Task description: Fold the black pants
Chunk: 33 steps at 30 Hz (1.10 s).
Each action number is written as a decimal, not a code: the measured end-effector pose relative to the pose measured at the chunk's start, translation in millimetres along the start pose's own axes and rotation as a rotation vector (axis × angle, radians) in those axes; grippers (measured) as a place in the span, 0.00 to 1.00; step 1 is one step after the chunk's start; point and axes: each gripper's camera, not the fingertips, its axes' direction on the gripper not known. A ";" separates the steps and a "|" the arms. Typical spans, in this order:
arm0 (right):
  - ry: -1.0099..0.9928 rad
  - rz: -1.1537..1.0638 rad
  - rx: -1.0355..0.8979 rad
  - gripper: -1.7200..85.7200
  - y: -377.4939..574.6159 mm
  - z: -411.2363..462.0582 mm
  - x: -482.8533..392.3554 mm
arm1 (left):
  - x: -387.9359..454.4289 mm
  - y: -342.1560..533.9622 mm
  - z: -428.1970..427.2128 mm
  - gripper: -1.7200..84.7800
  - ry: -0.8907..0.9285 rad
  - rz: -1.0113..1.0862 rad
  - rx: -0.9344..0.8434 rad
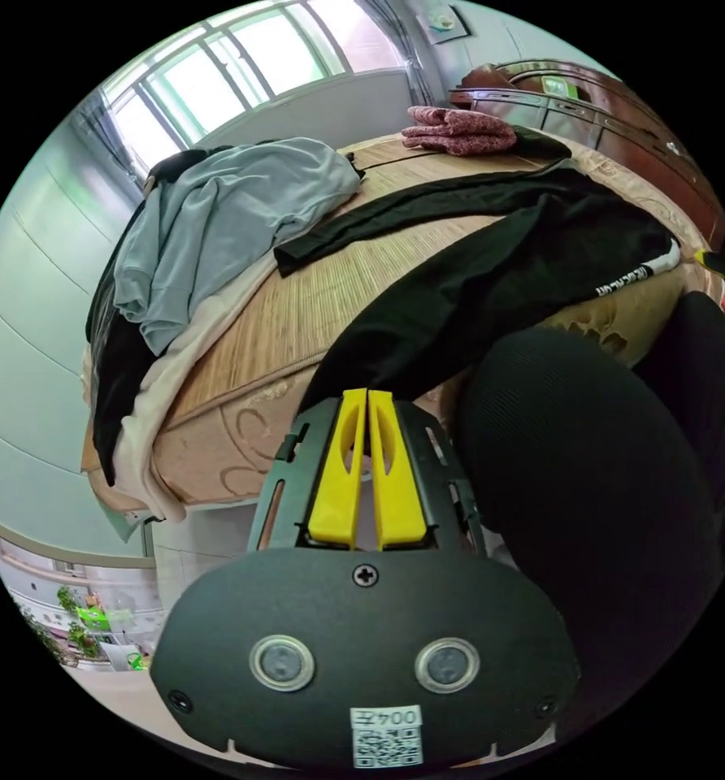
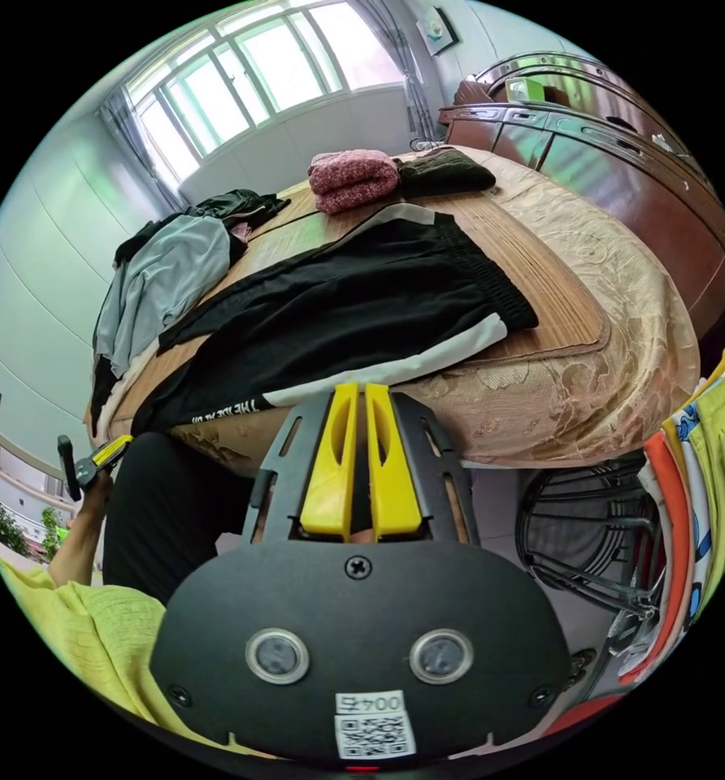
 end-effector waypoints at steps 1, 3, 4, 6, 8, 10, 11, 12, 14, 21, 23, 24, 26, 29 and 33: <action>0.005 0.000 -0.007 0.02 2.4 -0.9 3.0 | -7.0 -3.5 -6.7 0.03 0.009 0.010 -0.006; -0.001 -0.010 -0.023 0.02 5.3 -1.9 7.9 | -22.1 -12.5 -16.3 0.03 0.017 0.009 -0.006; -0.010 -0.013 -0.033 0.01 7.3 -2.8 11.9 | -34.2 -20.4 -22.2 0.03 0.016 -0.010 0.008; -0.026 -0.007 -0.035 0.01 10.8 -5.9 18.7 | -53.5 -36.5 -27.4 0.03 0.018 -0.037 0.028; -0.050 0.006 -0.029 0.01 14.8 -10.1 26.3 | -75.2 -64.8 -18.4 0.03 0.009 -0.052 -0.011; -0.075 0.022 -0.020 0.02 19.4 -15.0 35.4 | -88.3 -86.7 -1.7 0.03 -0.021 -0.053 -0.069; -0.078 0.024 -0.020 0.02 20.3 -15.8 37.2 | -98.9 -99.6 11.9 0.03 -0.053 -0.081 -0.131; -0.082 0.026 -0.021 0.03 21.9 -16.9 40.2 | -105.3 -105.0 17.7 0.04 -0.076 -0.109 -0.159; -0.088 0.024 -0.024 0.04 23.9 -18.1 43.4 | -130.9 -118.7 31.3 0.04 -0.062 -0.226 -0.209; -0.097 0.007 -0.049 0.07 19.3 -13.5 51.2 | -106.3 -135.4 12.4 0.04 0.168 -0.241 -0.031; -0.095 0.000 -0.067 0.07 8.3 -6.3 56.2 | -63.6 -143.1 15.4 0.03 0.210 -0.132 -0.007; -0.075 -0.011 -0.066 0.07 -2.7 -1.3 60.6 | -53.4 -145.2 16.7 0.03 0.213 -0.113 0.000; -0.006 -0.023 -0.038 0.06 -24.1 4.1 68.5 | -19.0 -157.7 26.0 0.03 0.210 -0.060 0.014; 0.044 -0.018 -0.016 0.05 -73.4 16.4 88.7 | 7.8 -183.5 47.0 0.02 0.182 -0.009 -0.013; 0.108 -0.039 -0.050 0.02 -155.1 55.7 112.3 | 15.0 -226.5 70.1 0.02 0.146 0.012 -0.044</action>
